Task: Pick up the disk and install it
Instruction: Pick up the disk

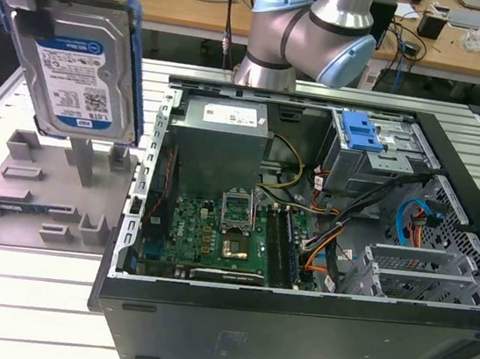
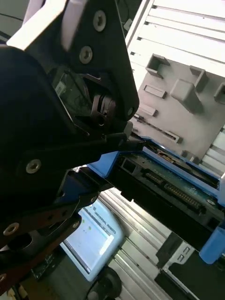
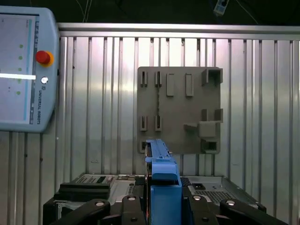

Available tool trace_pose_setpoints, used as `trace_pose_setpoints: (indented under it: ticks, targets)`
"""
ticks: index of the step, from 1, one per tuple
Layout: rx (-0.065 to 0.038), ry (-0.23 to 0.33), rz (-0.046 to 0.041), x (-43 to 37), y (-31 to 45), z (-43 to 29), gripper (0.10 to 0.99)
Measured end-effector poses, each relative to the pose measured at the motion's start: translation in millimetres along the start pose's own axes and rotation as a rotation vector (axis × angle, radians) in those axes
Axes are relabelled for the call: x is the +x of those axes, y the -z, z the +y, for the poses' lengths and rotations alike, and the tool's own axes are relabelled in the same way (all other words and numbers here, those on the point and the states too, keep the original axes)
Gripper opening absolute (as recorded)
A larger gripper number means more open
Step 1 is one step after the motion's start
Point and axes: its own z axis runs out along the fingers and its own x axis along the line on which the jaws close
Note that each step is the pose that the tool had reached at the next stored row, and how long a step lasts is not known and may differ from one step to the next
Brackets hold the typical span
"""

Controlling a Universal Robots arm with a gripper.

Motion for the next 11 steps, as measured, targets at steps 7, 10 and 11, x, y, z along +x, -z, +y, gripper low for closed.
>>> trace_pose_setpoints:
  ticks: [7, 10, 11]
  targets:
    - [-0.004, 0.000, -0.0001, 17.3, 0.7, -28.6, 0.365]
    - [-0.007, 0.000, -0.0001, 31.4, 1.4, -53.9, 0.365]
    - [-0.007, 0.000, -0.0002, 35.0, 1.6, -62.5, 0.365]
